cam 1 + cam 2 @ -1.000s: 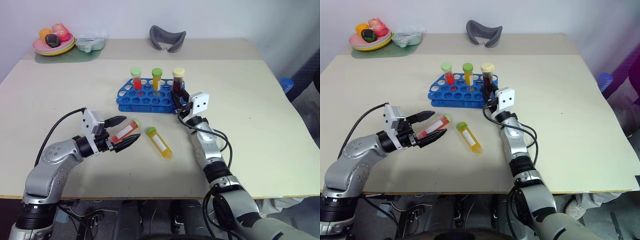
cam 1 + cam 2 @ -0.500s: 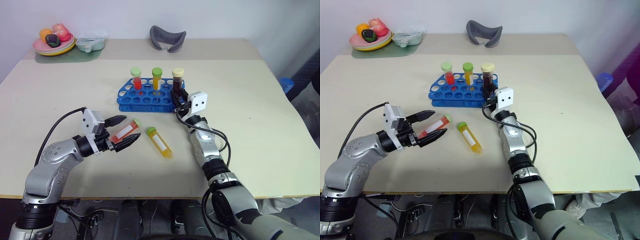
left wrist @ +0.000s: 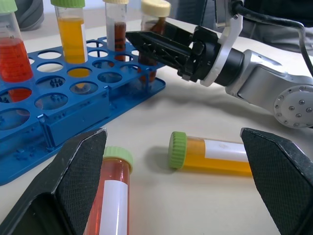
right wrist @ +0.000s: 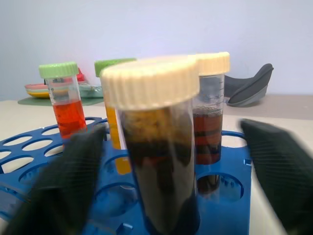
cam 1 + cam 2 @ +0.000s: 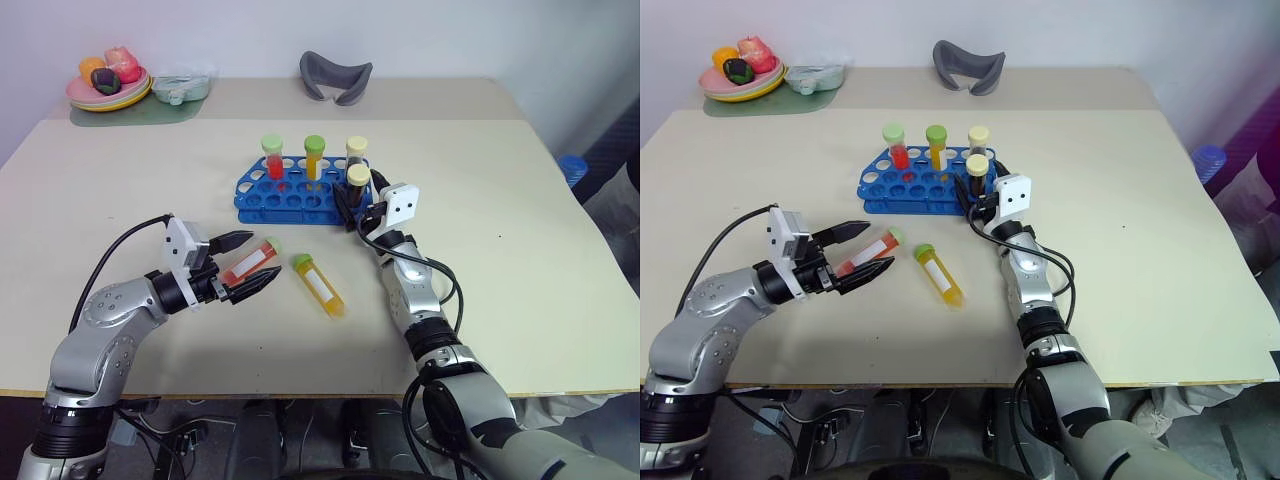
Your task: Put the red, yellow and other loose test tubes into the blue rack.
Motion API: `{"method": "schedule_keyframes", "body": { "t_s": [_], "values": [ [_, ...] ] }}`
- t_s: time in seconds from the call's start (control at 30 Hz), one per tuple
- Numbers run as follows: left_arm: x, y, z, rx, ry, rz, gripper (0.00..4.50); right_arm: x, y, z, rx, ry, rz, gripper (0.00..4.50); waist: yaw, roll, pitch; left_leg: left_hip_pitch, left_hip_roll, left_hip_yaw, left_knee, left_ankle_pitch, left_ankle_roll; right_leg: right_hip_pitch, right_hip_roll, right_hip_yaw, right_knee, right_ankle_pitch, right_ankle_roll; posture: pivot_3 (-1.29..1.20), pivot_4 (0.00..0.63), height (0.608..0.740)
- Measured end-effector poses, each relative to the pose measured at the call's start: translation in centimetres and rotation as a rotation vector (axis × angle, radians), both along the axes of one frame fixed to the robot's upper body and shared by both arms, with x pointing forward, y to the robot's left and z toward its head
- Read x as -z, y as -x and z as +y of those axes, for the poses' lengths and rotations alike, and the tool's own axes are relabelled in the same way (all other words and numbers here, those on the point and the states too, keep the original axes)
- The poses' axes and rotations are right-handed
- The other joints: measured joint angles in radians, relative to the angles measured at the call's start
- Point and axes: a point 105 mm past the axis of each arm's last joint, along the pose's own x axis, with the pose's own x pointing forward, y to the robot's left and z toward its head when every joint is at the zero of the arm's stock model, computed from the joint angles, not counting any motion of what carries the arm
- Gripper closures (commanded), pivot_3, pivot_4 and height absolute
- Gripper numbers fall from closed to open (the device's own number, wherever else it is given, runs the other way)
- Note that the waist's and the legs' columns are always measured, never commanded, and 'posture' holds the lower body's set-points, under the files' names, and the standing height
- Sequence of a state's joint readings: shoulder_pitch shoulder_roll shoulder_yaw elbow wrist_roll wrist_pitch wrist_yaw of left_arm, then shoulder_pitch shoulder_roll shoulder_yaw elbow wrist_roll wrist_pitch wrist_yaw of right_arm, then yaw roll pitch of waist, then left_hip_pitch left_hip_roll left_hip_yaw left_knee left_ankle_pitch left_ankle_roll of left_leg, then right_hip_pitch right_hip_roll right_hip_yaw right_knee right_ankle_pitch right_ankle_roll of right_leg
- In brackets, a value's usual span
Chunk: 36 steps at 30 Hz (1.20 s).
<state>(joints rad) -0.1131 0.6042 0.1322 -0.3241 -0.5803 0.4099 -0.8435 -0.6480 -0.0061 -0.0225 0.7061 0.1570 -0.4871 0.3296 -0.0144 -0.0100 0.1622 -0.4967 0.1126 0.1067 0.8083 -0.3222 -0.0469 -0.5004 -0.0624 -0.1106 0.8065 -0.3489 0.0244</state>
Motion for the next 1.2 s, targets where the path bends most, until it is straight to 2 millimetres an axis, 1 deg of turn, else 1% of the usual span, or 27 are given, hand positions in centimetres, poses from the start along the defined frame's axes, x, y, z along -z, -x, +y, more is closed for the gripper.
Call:
{"method": "schedule_keyframes", "body": {
  "t_s": [0.1, 0.2, 0.27, 0.37, 0.47, 0.5, 0.57, 0.63, 0.7, 0.77, 0.83, 0.9, 0.97, 1.07, 1.2],
  "values": [
    [0.0, 0.0, 0.0, 0.000, 0.000, 0.000, 0.00, -1.1, 0.5, 0.0, -0.007, 0.006, -0.050, 0.04, 0.000, 0.000, 0.000, 0.000, 0.000, 0.000, 0.000, 0.000, 0.000, 0.000, 0.000, 0.000, 0.000, 0.000, 0.000, 0.00, 0.150, 0.666],
    [0.0, 0.0, 0.0, 0.000, 0.000, 0.000, 0.00, -3.1, 1.5, -0.4, -0.010, 0.007, -0.127, 0.04, 0.001, 0.000, 0.000, 0.000, 0.000, 0.000, 0.000, 0.000, 0.000, 0.000, 0.000, 0.000, 0.000, 0.000, 0.000, 0.00, 0.150, 0.666],
    [0.0, 0.1, 0.1, -0.003, 0.000, 0.001, 0.00, -4.1, 2.3, -1.0, -0.006, 0.009, -0.163, 0.04, 0.001, 0.000, 0.000, 0.000, 0.000, -0.001, 0.000, 0.000, 0.000, 0.000, 0.000, 0.000, 0.000, 0.000, 0.000, 0.00, 0.150, 0.666],
    [0.2, 0.2, 0.5, -0.015, -0.004, 0.005, 0.00, -5.0, 3.7, -2.3, -0.011, 0.038, -0.164, 0.04, 0.001, 0.000, 0.000, 0.000, 0.000, -0.001, 0.000, 0.000, 0.000, 0.000, 0.000, 0.000, 0.000, 0.000, 0.000, 0.00, 0.150, 0.666],
    [0.0, 0.0, 1.9, -0.059, -0.021, 0.000, 0.00, -5.2, 5.3, -4.4, -0.032, 0.128, -0.079, 0.04, 0.003, 0.000, 0.000, 0.001, 0.000, -0.002, 0.000, 0.000, 0.000, 0.001, 0.000, 0.000, 0.000, 0.000, 0.000, 0.00, 0.150, 0.666],
    [-0.1, 0.0, 2.5, -0.071, -0.031, -0.004, 0.00, -5.3, 5.8, -4.8, -0.051, 0.154, -0.039, 0.04, 0.003, 0.000, 0.000, 0.001, 0.000, -0.002, 0.000, 0.000, 0.000, 0.001, 0.000, 0.000, 0.000, 0.000, 0.000, 0.00, 0.150, 0.666],
    [-0.1, 0.0, 3.2, -0.074, -0.055, -0.002, 0.00, -5.4, 6.8, -5.0, -0.097, 0.219, 0.050, 0.04, 0.001, 0.000, 0.000, 0.002, 0.000, -0.002, -0.001, 0.000, 0.001, 0.001, 0.000, 0.000, 0.000, 0.000, 0.000, 0.00, 0.150, 0.666],
    [0.2, 0.2, 3.4, -0.054, -0.076, 0.008, 0.00, -5.3, 7.6, -4.9, -0.133, 0.302, 0.151, 0.04, -0.001, 0.000, 0.000, 0.002, 0.000, -0.002, -0.002, -0.003, 0.005, 0.001, 0.000, 0.000, -0.001, 0.000, 0.000, 0.00, 0.150, 0.666],
    [0.7, 0.5, 3.8, -0.036, -0.099, 0.022, 0.00, -5.0, 8.1, -4.4, -0.167, 0.353, 0.279, 0.04, -0.002, 0.000, 0.000, 0.002, 0.000, -0.002, -0.002, -0.003, 0.005, 0.001, 0.000, 0.000, -0.001, 0.000, -0.001, 0.00, 0.150, 0.666],
    [1.0, 0.5, 4.2, -0.029, -0.120, 0.036, 0.00, -5.1, 8.6, -3.5, -0.206, 0.373, 0.383, 0.04, 0.000, 0.000, 0.000, 0.002, 0.000, -0.002, -0.002, -0.003, 0.005, 0.001, 0.000, 0.000, -0.001, 0.000, -0.001, 0.00, 0.150, 0.666],
    [1.4, 0.4, 4.8, -0.025, -0.141, 0.046, 0.00, -5.6, 9.1, -2.0, -0.257, 0.384, 0.460, 0.04, 0.000, 0.000, 0.000, 0.002, 0.000, -0.002, -0.002, -0.003, 0.005, 0.001, 0.001, 0.000, -0.001, 0.000, -0.001, 0.00, 0.150, 0.666],
    [1.5, 0.1, 5.3, -0.024, -0.157, 0.050, 0.00, -6.1, 9.8, 0.4, -0.317, 0.418, 0.533, 0.04, -0.001, 0.000, 0.000, 0.002, 0.000, -0.002, -0.003, -0.003, 0.005, 0.001, 0.001, 0.000, -0.001, 0.000, -0.001, 0.00, 0.150, 0.666],
    [1.6, 0.1, 5.7, -0.007, -0.182, 0.048, 0.00, -5.9, 10.4, 2.0, -0.345, 0.505, 0.597, 0.04, 0.001, 0.000, 0.000, 0.001, 0.000, -0.002, -0.003, -0.003, 0.005, 0.001, 0.000, -0.001, -0.002, 0.000, -0.001, 0.00, 0.150, 0.666],
    [1.8, 0.6, 5.8, 0.037, -0.211, 0.060, 0.00, -4.2, 10.7, 2.8, -0.340, 0.602, 0.695, 0.04, 0.006, -0.001, -0.001, 0.001, -0.002, 0.000, -0.003, -0.003, 0.006, 0.001, -0.002, -0.001, -0.004, 0.000, -0.001, 0.00, 0.150, 0.666],
    [2.4, 1.4, 5.6, 0.096, -0.241, 0.074, 0.00, -2.7, 10.4, 3.0, -0.336, 0.607, 0.800, 0.04, -0.001, -0.001, -0.001, 0.001, -0.001, 0.000, -0.002, -0.003, 0.006, 0.001, -0.001, -0.001, -0.003, 0.000, -0.001, 0.00, 0.150, 0.666]
  ]
}}
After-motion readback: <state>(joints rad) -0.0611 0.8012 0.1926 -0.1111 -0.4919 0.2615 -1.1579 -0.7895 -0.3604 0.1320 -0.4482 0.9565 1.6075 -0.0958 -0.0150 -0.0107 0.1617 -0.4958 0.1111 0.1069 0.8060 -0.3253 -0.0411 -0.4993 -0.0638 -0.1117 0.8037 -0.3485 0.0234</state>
